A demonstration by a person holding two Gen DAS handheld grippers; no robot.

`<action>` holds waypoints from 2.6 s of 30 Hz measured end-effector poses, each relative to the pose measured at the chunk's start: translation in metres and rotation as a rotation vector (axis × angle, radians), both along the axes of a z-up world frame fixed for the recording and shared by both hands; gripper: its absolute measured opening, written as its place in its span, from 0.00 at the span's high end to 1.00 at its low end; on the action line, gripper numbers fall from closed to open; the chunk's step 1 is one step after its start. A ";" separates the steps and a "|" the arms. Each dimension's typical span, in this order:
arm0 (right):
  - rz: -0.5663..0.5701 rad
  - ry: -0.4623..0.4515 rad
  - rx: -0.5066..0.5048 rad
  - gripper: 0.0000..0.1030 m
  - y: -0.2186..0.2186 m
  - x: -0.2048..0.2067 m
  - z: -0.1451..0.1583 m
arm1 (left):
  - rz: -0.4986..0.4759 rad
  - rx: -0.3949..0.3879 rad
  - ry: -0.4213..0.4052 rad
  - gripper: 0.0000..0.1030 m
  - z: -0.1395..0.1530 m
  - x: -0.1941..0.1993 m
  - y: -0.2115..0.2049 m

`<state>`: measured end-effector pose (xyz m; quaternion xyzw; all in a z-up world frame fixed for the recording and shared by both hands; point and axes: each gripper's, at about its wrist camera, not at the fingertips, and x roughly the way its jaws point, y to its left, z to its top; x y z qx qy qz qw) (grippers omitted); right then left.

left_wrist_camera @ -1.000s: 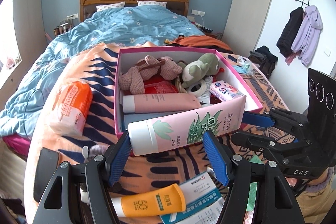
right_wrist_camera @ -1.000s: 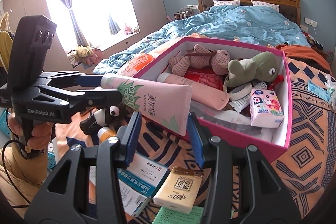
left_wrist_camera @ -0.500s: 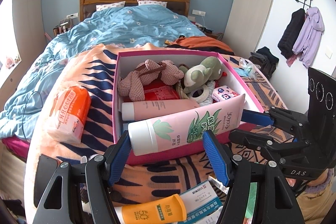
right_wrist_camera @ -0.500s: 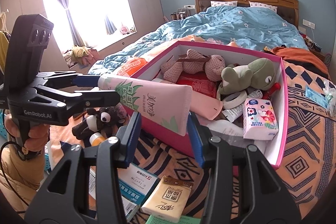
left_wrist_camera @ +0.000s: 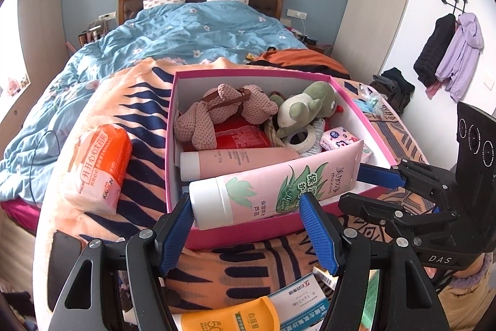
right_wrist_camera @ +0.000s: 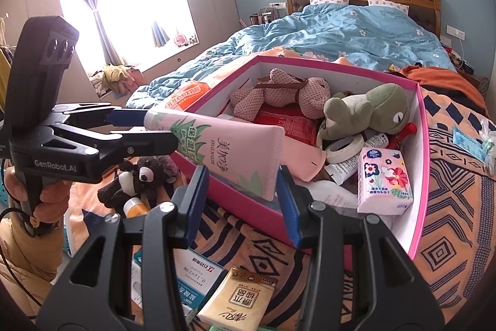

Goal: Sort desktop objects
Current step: 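Lower the green-leaf tube with the right gripper into the pink box, then open the right gripper to release the green-leaf tube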

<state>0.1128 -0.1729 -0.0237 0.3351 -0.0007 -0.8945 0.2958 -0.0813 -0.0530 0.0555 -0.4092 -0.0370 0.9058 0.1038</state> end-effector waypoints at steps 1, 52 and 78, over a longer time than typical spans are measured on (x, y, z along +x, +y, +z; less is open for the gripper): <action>0.001 -0.002 0.000 0.54 0.000 -0.001 0.000 | 0.001 -0.002 -0.001 0.32 -0.001 -0.001 0.000; 0.020 -0.096 0.055 0.54 -0.010 -0.039 -0.021 | 0.044 -0.083 -0.093 0.32 -0.025 -0.034 -0.001; -0.039 -0.108 0.091 0.53 -0.010 -0.060 -0.036 | 0.035 -0.078 -0.060 0.32 -0.030 -0.030 0.000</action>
